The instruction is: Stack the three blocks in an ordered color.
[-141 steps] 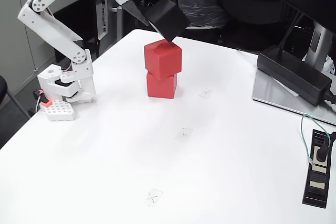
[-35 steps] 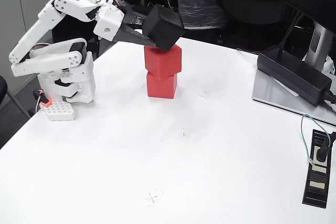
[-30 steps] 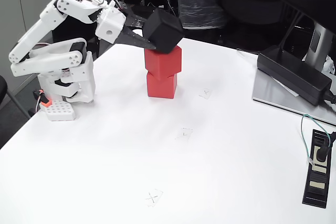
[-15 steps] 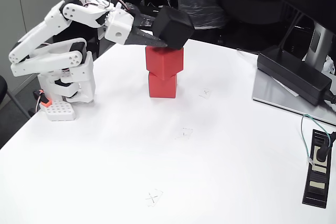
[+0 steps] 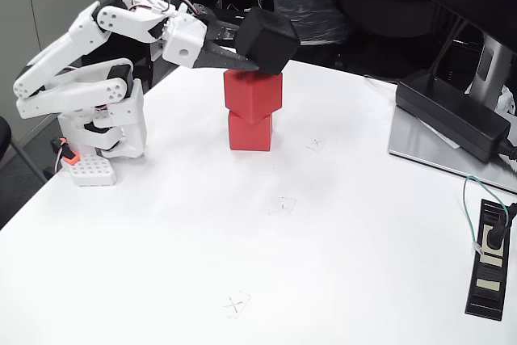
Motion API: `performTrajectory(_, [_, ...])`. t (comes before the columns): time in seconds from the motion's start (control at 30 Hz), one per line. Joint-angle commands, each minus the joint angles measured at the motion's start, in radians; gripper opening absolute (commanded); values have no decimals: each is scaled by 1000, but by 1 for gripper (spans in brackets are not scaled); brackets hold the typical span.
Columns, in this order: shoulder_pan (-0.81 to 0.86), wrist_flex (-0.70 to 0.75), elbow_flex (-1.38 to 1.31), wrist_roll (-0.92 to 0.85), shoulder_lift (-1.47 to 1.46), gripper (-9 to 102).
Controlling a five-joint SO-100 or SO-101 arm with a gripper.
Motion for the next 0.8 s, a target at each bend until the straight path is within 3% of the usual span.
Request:
performTrajectory(0.0, [-34, -20, -3, -2, 3, 6])
performTrajectory(0.63, [-37, 80, -9, 2, 3, 7])
performTrajectory(0.77, [-35, 80, -11, 3, 3, 12])
